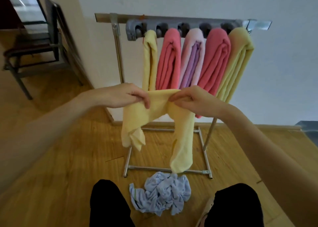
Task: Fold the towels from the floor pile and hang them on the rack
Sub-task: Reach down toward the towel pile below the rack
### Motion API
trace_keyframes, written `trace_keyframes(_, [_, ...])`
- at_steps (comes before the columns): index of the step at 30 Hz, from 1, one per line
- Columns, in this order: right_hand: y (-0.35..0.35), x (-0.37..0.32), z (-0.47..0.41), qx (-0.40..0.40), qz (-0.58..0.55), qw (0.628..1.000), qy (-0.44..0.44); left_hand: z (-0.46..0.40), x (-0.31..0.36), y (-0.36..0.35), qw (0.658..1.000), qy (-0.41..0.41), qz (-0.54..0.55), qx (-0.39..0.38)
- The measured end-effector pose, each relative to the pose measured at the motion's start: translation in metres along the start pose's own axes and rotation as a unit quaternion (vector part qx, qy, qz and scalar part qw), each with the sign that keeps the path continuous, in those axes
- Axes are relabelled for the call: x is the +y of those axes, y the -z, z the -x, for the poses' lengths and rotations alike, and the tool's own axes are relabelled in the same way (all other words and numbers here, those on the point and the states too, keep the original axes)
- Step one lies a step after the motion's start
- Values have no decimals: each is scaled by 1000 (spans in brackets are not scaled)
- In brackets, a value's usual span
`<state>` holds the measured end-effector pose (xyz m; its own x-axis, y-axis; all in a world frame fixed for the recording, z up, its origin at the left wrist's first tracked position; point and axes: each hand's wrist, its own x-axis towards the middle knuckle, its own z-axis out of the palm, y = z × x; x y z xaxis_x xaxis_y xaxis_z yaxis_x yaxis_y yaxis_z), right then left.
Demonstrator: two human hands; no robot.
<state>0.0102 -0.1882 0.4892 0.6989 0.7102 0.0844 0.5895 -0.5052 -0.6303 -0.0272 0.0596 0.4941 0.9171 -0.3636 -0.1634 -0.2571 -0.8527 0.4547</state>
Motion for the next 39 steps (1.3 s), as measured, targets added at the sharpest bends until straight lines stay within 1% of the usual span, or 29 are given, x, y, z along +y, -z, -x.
trace_keyframes(1, [7, -4, -6, 11, 11, 1000, 10, 1, 1, 9, 1000, 2, -5, 26])
trace_keyframes(3, [18, -10, -19, 44, 50, 997, 38, 0, 2, 23, 993, -12, -26, 114])
trace_keyframes(5, [28, -17, -34, 78, 83, 992, 58, 0, 2, 34, 973, -34, -56, 223])
trace_keyframes(7, [38, -26, -51, 105, 99, 987, 68, -2, -1, 43, 945, -43, -93, 309])
trace_keyframes(9, [48, -36, -68, 128, 112, 982, 77, -8, -9, 53, 922, -39, -130, 363])
trace_keyframes(11, [59, -41, -87, 146, 142, 976, 71, -15, -18, 65, 903, -32, -164, 396])
trace_keyframes(15, [81, -42, -125, 167, 223, 958, 62, -29, -34, 94, 872, -30, -215, 438])
trace_keyframes(20, [94, -47, -155, 207, 273, 939, 16, -59, -43, 122, 857, -33, -232, 460])
trace_keyframes(22, [89, -50, -164, 249, 290, 924, -5, -75, -41, 125, 847, -27, -233, 476])
trace_keyframes(25, [70, -46, -178, 332, 317, 888, -25, -97, -37, 124, 828, -26, -267, 492])
trace_keyframes(27, [54, -35, -188, 383, 333, 861, -19, -110, -39, 120, 817, -40, -296, 494])
trace_keyframes(29, [39, -20, -195, 411, 339, 846, -5, -120, -47, 117, 807, -44, -316, 497])
trace_keyframes(31, [26, -6, -199, 427, 334, 840, 21, -128, -57, 112, 804, -40, -318, 500])
trace_keyframes(33, [16, 5, -202, 437, 337, 833, 42, -132, -64, 106, 810, -37, -306, 499])
trace_keyframes(39, [-7, 30, -211, 428, 316, 847, 27, -139, -68, 94, 817, -41, -283, 500])
